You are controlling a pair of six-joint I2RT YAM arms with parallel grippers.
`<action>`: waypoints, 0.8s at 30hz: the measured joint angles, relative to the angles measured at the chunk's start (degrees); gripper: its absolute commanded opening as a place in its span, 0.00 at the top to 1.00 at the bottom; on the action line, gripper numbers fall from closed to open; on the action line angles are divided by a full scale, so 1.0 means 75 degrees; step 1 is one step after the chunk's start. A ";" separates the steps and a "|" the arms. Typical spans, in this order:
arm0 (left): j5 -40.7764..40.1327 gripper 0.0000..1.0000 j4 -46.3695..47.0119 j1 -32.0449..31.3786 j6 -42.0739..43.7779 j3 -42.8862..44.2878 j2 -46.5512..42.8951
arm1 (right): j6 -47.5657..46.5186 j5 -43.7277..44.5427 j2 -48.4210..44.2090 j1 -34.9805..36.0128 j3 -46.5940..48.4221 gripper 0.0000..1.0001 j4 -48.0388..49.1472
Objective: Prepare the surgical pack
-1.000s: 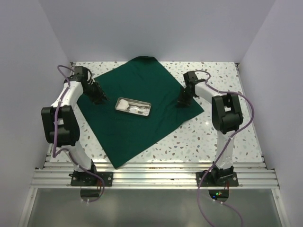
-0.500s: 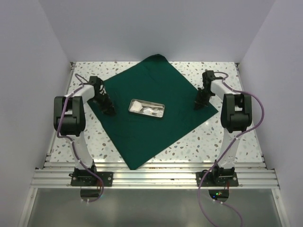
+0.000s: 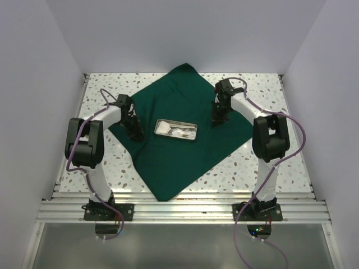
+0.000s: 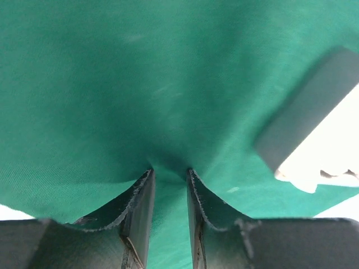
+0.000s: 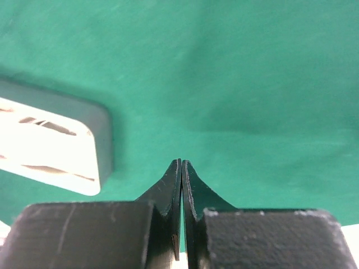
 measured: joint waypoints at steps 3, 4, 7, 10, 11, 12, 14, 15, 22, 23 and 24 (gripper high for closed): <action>-0.0449 0.65 -0.0344 0.0323 0.0079 0.0131 -0.0032 | 0.0055 -0.0169 -0.0003 0.0213 -0.0093 1.00 0.0035; -0.0551 0.66 -0.0425 0.0513 0.0146 0.0172 -0.0032 | 0.0082 -0.0213 -0.0003 0.0236 -0.0154 1.00 0.0044; -0.0606 0.67 -0.0516 0.1285 0.0361 0.0224 -0.0012 | 0.0114 -0.0312 -0.0003 0.0224 -0.0440 1.00 0.0102; -0.0615 0.67 -0.0574 0.1929 0.0522 0.0367 0.0149 | 0.0149 -0.0344 0.0000 0.0216 -0.0606 1.00 0.0087; -0.0615 0.66 -0.0586 0.2005 0.0557 0.0411 0.0169 | 0.0163 -0.0353 0.0000 0.0219 -0.0606 1.00 0.0093; -0.0624 0.66 -0.0583 0.2037 0.0595 0.0434 0.0172 | 0.0181 -0.0376 0.0000 0.0236 -0.0606 1.00 0.0119; -0.0621 0.66 -0.0554 0.2008 0.0650 0.0440 0.0169 | 0.0254 -0.0434 0.0003 0.0306 -0.0603 1.00 0.0172; -0.0618 0.67 -0.0545 0.1990 0.0653 0.0440 0.0169 | 0.0294 -0.0475 0.0015 0.0353 -0.0603 1.00 0.0184; -0.0685 0.66 -0.0519 0.1935 0.0653 0.0449 -0.0175 | 0.0688 -0.0606 0.0291 0.0924 -0.0428 1.00 0.0318; -0.0711 0.66 -0.0522 0.1935 0.0653 0.0460 -0.0271 | 0.0737 -0.0664 0.0364 0.1008 -0.0402 1.00 0.0364; -0.0729 0.66 -0.0527 0.1935 0.0653 0.0481 -0.0376 | 0.0790 -0.0711 0.0437 0.1084 -0.0376 1.00 0.0391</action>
